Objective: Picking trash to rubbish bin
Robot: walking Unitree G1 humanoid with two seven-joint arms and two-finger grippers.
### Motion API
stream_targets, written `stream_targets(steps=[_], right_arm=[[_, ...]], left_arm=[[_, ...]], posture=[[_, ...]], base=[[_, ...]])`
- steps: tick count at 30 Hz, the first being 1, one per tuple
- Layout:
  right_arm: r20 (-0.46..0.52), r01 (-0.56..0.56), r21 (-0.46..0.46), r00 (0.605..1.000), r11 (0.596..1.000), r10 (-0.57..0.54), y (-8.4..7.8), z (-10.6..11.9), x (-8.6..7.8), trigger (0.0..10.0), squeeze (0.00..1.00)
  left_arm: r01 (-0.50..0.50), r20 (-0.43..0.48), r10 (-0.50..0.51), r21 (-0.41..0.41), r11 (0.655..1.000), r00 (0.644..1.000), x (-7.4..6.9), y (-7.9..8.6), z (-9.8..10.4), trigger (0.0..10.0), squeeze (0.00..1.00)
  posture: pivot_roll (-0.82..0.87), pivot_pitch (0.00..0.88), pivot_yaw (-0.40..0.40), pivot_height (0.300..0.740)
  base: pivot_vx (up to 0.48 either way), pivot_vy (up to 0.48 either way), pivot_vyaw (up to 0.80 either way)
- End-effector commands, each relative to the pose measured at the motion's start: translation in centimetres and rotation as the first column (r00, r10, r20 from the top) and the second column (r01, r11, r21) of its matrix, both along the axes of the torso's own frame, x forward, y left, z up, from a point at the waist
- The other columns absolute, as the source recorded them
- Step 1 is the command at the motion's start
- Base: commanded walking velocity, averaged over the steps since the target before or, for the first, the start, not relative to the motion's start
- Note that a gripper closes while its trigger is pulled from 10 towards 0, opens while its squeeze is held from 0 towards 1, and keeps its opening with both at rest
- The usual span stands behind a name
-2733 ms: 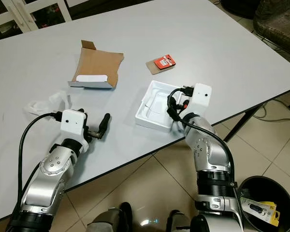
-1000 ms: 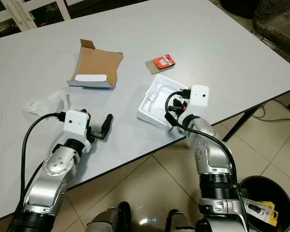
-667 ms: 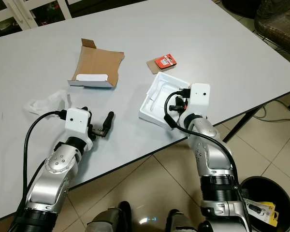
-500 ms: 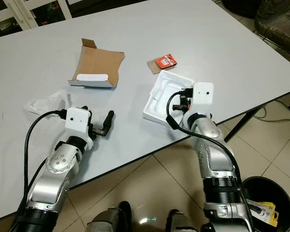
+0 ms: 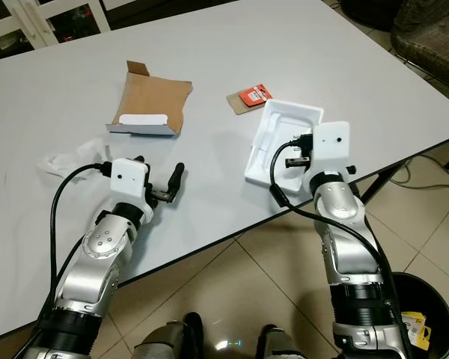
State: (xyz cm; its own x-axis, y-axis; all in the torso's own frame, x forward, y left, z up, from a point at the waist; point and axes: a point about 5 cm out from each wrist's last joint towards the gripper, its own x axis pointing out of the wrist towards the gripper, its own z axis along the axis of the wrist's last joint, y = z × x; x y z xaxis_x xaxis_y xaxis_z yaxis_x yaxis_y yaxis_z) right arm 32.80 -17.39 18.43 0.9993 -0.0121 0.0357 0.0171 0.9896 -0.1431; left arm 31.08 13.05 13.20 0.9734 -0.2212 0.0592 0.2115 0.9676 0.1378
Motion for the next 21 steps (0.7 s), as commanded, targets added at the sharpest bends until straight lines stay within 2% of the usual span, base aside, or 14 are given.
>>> stream_targets(steps=[1,6,8,10,15,21], right_arm=[[0.056,0.029,-0.032,0.998,0.999,-0.027,-0.5,0.7,-0.6,10.0,0.0],[0.14,0.07,-0.026,0.988,0.997,-0.066,-1.4,1.8,-2.0,10.0,0.0],[0.166,0.096,-0.03,0.982,0.995,-0.089,-1.9,2.1,-3.0,10.0,0.0],[0.168,0.1,-0.037,0.981,0.994,-0.092,-2.0,2.1,-3.2,10.0,0.0],[0.173,0.147,-0.038,0.975,0.988,-0.138,-2.4,1.7,-4.9,10.0,0.0],[0.165,0.167,-0.036,0.973,0.985,-0.159,-2.5,1.4,-5.9,10.0,0.0]], left_arm=[[0.005,-0.002,-0.005,-0.001,1.0,1.0,0.1,-0.1,-0.2,10.0,0.0],[0.044,0.025,-0.044,-0.027,0.999,0.999,0.6,-0.6,0.3,10.0,0.0],[0.059,0.03,-0.057,-0.062,0.996,0.998,0.9,-0.7,0.8,10.0,0.0],[0.063,0.034,-0.06,-0.07,0.996,0.998,1.0,-0.7,0.9,10.0,0.0],[0.135,0.064,-0.129,-0.111,0.985,0.99,0.9,-1.2,1.9,10.0,0.0],[0.171,0.069,-0.164,-0.11,0.979,0.984,0.5,-1.1,2.0,10.0,0.0]], posture=[[-0.08,0.158,0.066,0.74],[-0.11,0.141,0.074,0.74],[-0.13,0.136,0.079,0.74],[-0.14,0.134,0.079,0.74],[-0.15,0.132,0.079,0.74],[-0.15,0.132,0.079,0.74]], base=[[0.0,0.0,0.0],[0.0,0.0,0.0],[0.0,0.0,0.0],[0.0,0.0,0.0],[0.0,0.0,0.0],[0.0,0.0,0.0]])
